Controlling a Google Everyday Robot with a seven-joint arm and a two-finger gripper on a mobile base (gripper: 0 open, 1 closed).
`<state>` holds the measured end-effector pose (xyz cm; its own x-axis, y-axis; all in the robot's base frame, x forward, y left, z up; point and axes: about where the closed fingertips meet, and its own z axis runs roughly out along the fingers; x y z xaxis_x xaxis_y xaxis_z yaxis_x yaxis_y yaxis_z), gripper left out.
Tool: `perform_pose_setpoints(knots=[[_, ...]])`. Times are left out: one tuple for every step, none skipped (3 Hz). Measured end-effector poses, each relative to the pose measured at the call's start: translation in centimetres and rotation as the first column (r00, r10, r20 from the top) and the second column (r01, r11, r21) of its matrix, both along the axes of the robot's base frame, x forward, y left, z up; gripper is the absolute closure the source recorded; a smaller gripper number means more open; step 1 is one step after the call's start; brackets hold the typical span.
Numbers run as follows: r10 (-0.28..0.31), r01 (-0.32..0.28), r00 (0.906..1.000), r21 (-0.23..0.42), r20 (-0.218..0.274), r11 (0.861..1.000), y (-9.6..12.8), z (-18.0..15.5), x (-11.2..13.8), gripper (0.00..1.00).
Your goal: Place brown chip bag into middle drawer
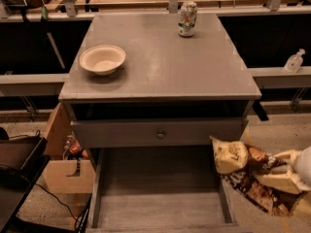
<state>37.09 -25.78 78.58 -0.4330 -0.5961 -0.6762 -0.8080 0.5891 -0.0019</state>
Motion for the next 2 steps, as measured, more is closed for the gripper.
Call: perform_pose_setpoints(knots=[[0.049, -0.049, 0.9960, 0.010, -0.075, 0.999, 1.7, -5.5, -0.5, 1.00], [0.101, -0.103, 0.9871, -0.011, -0.125, 0.995, 3.7, -9.2, 0.9, 1.00]])
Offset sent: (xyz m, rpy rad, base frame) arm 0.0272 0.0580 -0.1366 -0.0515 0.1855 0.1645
